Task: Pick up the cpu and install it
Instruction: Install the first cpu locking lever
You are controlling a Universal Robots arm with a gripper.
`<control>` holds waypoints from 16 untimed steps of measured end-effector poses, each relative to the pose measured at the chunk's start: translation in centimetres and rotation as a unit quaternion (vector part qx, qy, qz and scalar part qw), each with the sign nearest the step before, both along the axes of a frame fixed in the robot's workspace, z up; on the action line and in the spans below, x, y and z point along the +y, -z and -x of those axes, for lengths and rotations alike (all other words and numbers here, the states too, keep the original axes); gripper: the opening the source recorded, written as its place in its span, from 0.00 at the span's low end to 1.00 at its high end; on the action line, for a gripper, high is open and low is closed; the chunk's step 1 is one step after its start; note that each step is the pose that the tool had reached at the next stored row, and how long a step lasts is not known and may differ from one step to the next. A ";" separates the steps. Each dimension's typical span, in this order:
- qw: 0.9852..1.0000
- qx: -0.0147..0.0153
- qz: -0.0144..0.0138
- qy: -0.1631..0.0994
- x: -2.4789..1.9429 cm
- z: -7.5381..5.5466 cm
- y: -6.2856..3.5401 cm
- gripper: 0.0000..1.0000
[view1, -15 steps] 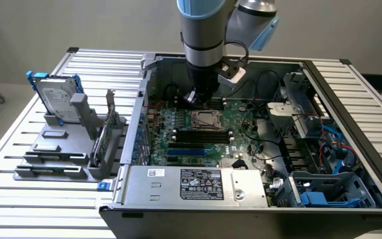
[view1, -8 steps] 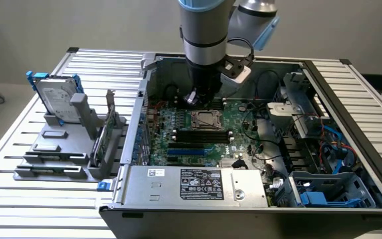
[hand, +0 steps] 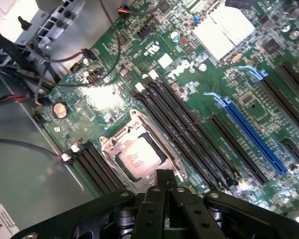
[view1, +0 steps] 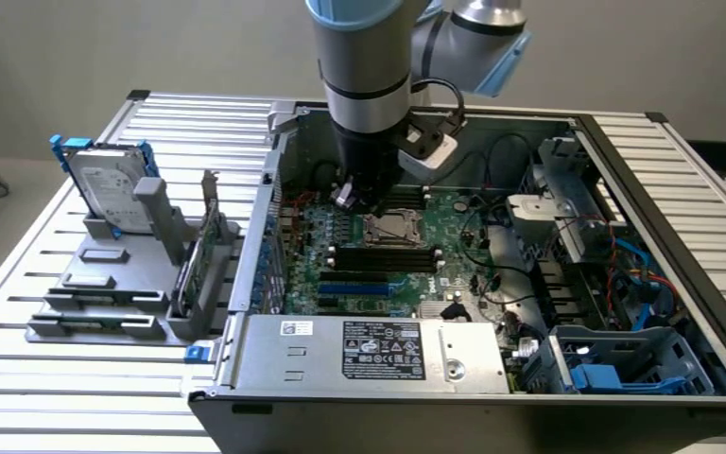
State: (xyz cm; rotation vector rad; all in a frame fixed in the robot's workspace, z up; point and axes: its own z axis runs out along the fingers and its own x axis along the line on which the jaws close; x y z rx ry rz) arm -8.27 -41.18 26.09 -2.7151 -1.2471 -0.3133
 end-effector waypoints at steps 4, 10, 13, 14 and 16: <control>1.000 0.000 0.000 0.000 -0.37 0.5 0.47 0.11; 1.000 0.000 0.000 0.001 -0.40 0.6 1.53 0.11; 1.000 0.000 0.000 0.001 -0.41 0.7 2.05 0.11; 1.000 0.001 0.000 0.002 -0.40 0.7 2.18 0.11; 1.000 0.001 0.000 0.002 -0.40 0.8 2.40 0.11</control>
